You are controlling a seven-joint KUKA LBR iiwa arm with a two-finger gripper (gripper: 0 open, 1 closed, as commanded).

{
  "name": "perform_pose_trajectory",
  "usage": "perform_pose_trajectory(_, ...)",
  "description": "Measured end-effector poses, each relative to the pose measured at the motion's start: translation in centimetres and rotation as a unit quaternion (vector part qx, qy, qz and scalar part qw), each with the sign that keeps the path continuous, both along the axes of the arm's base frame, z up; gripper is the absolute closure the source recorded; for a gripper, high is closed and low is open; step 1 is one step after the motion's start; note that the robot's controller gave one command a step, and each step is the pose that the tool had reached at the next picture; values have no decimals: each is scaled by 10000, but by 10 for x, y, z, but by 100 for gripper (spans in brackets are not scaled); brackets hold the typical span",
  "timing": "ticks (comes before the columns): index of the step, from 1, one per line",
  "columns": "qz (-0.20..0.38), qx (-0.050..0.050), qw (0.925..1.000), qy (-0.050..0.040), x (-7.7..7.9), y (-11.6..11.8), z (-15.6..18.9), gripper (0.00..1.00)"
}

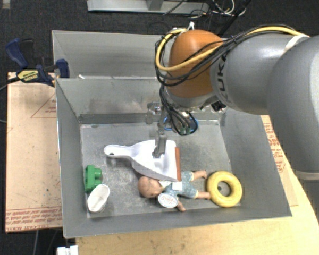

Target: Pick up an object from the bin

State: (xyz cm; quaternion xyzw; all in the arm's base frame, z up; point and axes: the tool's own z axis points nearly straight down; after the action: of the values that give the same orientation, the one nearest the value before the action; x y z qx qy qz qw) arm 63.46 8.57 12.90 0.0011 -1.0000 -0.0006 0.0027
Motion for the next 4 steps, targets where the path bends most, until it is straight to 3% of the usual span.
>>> perform_pose_trajectory(1,-5,3,10000,-34,2,0,5,0)
perform_pose_trajectory(2,249,2,9997,-72,-7,1,-11,0)
perform_pose_trajectory(3,280,3,9996,-39,-14,19,-39,0)
perform_pose_trajectory(4,763,6,9970,-103,-12,30,-57,100)
